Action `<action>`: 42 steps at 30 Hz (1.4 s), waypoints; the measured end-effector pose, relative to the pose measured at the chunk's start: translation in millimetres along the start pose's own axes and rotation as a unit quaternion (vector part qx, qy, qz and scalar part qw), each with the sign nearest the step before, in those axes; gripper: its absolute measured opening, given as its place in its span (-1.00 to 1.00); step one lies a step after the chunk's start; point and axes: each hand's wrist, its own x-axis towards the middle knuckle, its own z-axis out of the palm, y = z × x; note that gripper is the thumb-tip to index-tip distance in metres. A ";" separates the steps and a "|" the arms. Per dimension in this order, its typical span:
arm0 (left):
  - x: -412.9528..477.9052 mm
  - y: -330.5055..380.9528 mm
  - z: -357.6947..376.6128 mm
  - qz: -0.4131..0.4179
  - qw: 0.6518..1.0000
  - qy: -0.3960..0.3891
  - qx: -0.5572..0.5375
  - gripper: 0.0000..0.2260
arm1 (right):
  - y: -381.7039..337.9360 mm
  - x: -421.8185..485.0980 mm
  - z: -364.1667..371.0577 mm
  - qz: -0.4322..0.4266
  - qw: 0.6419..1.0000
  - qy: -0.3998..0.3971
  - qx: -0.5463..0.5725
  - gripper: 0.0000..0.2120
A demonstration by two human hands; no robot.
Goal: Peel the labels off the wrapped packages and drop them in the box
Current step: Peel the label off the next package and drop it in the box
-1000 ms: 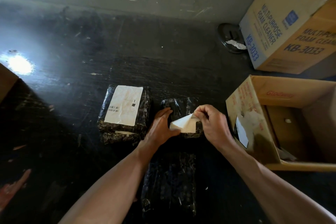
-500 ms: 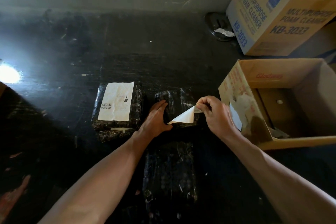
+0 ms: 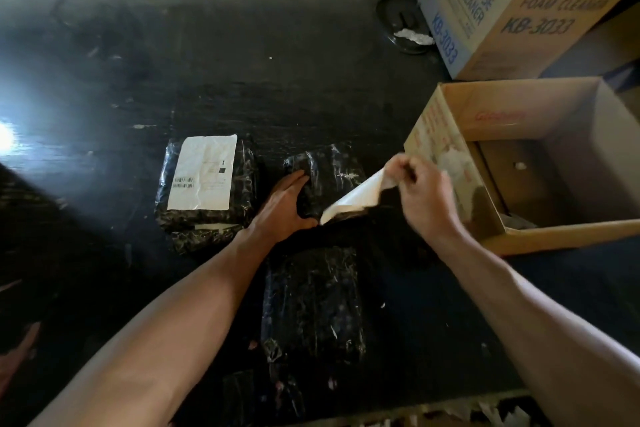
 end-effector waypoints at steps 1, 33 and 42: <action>0.1 0.8 0.3 0.004 1.000 -0.004 0.004 -0.09 | -5.0 6.2 -10.7 -0.008 1.000 0.024 0.008 -0.91; 34.6 198.4 0.9 0.053 0.994 0.061 -0.077 -0.36 | 101.2 21.5 -146.7 0.094 0.973 0.187 -0.100 -0.92; 60.4 270.4 46.7 0.145 0.988 0.037 0.029 -0.26 | 117.9 26.1 -133.9 0.157 0.974 0.161 -0.001 -0.85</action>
